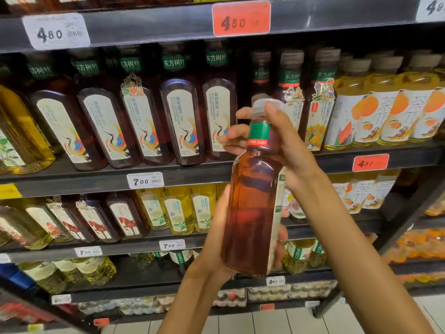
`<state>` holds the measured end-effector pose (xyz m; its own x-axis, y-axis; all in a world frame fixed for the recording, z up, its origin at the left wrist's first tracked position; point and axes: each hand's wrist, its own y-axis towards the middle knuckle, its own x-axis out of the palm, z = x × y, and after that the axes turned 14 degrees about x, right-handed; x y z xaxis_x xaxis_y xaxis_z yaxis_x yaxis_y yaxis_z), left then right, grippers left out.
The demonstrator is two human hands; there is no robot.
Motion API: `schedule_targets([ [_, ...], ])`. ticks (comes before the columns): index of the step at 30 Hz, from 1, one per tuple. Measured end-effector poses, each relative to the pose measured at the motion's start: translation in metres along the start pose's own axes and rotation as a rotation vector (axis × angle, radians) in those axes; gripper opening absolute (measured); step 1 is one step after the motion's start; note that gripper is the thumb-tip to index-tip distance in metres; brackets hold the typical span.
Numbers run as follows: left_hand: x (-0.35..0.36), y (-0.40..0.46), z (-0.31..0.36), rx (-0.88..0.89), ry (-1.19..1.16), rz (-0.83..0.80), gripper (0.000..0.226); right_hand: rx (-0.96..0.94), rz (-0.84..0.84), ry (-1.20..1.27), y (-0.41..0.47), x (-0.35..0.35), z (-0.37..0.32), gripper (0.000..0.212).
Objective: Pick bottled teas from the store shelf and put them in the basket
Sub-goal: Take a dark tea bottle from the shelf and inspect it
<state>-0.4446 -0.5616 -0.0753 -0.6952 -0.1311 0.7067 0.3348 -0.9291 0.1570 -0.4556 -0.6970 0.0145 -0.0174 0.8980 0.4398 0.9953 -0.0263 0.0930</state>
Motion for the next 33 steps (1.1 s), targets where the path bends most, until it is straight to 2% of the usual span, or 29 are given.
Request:
schedule_targets([
  [2,0.000,0.000,-0.003,-0.033,0.000,-0.056,0.080,0.018,-0.074,0.186,-0.002,0.001,0.006,0.032],
  [3,-0.002,-0.001,-0.003,-0.042,0.056,-0.048,0.080,0.009,-0.057,0.197,-0.003,-0.001,0.008,0.031],
  [6,-0.017,-0.003,0.004,0.029,0.440,0.122,0.062,-0.011,0.126,0.063,-0.009,-0.008,0.005,0.021],
  [8,-0.024,-0.005,0.010,0.045,0.609,0.120,0.061,-0.036,0.296,-0.032,-0.011,-0.010,0.003,0.017],
  [10,-0.024,-0.005,0.009,0.057,0.657,0.108,0.062,-0.053,0.407,-0.062,-0.010,-0.013,0.003,0.017],
  [12,-0.019,-0.004,0.004,0.113,0.641,0.171,0.060,-0.037,0.414,-0.071,-0.008,-0.014,0.003,0.023],
  [14,-0.015,-0.004,0.002,0.124,0.501,0.193,0.068,-0.001,0.363,-0.085,-0.007,-0.017,0.002,0.029],
  [17,-0.008,-0.006,0.005,-0.024,0.178,0.073,0.075,0.019,0.201,-0.005,-0.008,-0.020,0.005,0.037],
  [20,-0.002,-0.006,0.001,-0.129,-0.103,-0.071,0.067,0.030,0.042,0.269,-0.003,-0.015,0.015,0.042],
  [22,-0.003,-0.007,-0.005,-0.147,-0.013,-0.083,0.071,0.027,0.011,0.310,-0.002,-0.014,0.018,0.036],
  [24,-0.013,-0.007,-0.006,-0.112,0.175,0.037,0.074,0.032,0.038,0.220,-0.005,-0.015,0.017,0.028],
  [26,-0.021,-0.007,-0.001,-0.039,0.334,0.143,0.072,0.035,0.147,0.073,-0.008,-0.016,0.014,0.024],
  [28,-0.025,-0.008,0.002,0.006,0.428,0.154,0.074,0.012,0.270,-0.027,-0.009,-0.016,0.014,0.024],
  [30,-0.023,-0.008,0.000,0.038,0.453,0.216,0.071,0.022,0.310,-0.050,-0.008,-0.015,0.015,0.027],
  [33,-0.019,-0.007,-0.004,0.047,0.312,0.312,0.076,0.073,0.250,-0.061,-0.009,-0.017,0.014,0.034],
])
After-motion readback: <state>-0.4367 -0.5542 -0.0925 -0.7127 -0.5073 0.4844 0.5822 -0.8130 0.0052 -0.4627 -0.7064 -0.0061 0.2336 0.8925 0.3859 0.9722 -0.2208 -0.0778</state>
